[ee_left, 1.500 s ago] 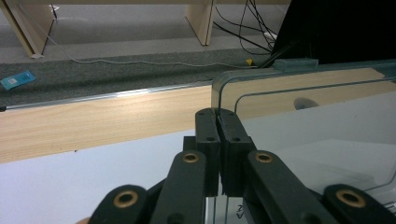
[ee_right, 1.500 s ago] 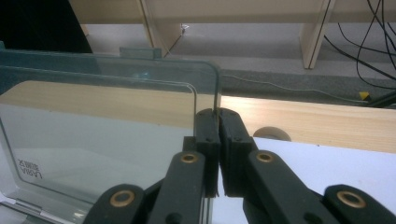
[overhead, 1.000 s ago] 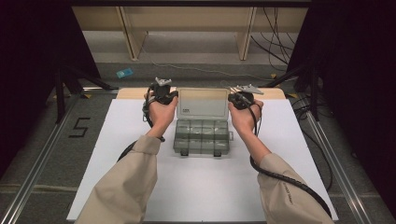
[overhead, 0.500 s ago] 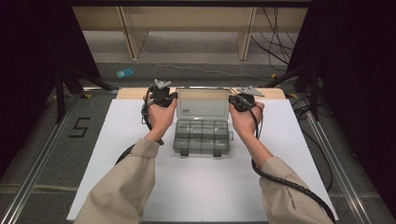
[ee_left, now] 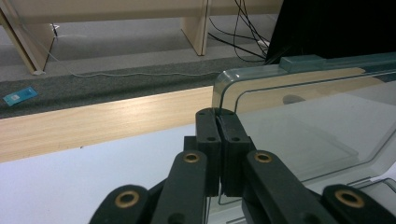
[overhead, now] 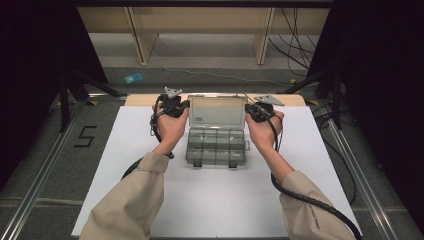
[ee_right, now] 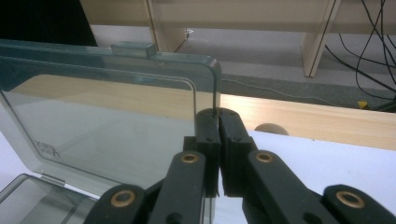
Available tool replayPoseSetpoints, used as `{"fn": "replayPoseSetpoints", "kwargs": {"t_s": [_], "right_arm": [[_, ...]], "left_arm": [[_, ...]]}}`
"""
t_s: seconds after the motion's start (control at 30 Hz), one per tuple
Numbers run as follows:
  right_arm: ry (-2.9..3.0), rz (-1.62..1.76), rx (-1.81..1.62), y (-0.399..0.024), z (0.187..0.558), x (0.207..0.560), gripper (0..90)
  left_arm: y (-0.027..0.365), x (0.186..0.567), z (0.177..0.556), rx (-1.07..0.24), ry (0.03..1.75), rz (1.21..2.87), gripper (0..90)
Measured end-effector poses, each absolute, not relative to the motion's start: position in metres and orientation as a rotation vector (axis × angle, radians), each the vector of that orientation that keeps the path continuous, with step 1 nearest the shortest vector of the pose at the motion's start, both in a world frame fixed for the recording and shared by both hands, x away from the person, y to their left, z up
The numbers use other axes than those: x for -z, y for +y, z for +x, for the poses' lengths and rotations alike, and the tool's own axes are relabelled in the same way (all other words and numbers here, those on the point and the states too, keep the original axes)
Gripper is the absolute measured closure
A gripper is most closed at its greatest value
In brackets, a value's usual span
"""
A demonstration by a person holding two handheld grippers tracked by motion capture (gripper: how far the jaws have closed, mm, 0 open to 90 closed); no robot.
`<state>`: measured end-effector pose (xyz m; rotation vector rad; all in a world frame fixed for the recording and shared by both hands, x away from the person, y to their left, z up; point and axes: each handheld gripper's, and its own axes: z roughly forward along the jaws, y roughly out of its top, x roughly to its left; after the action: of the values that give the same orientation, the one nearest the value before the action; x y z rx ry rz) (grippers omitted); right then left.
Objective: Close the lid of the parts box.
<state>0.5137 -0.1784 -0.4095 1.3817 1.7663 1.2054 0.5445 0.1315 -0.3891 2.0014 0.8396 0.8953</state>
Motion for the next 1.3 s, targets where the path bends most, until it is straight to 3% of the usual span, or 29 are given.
{"fn": "replayPoseSetpoints", "kwargs": {"t_s": [1.3], "right_arm": [[1.783, 1.31, -1.208, -0.18, 0.486, 0.412, 88.4]], "left_arm": [[0.132, 0.395, 0.517, -0.881, 0.821, 1.948, 88.2]]}}
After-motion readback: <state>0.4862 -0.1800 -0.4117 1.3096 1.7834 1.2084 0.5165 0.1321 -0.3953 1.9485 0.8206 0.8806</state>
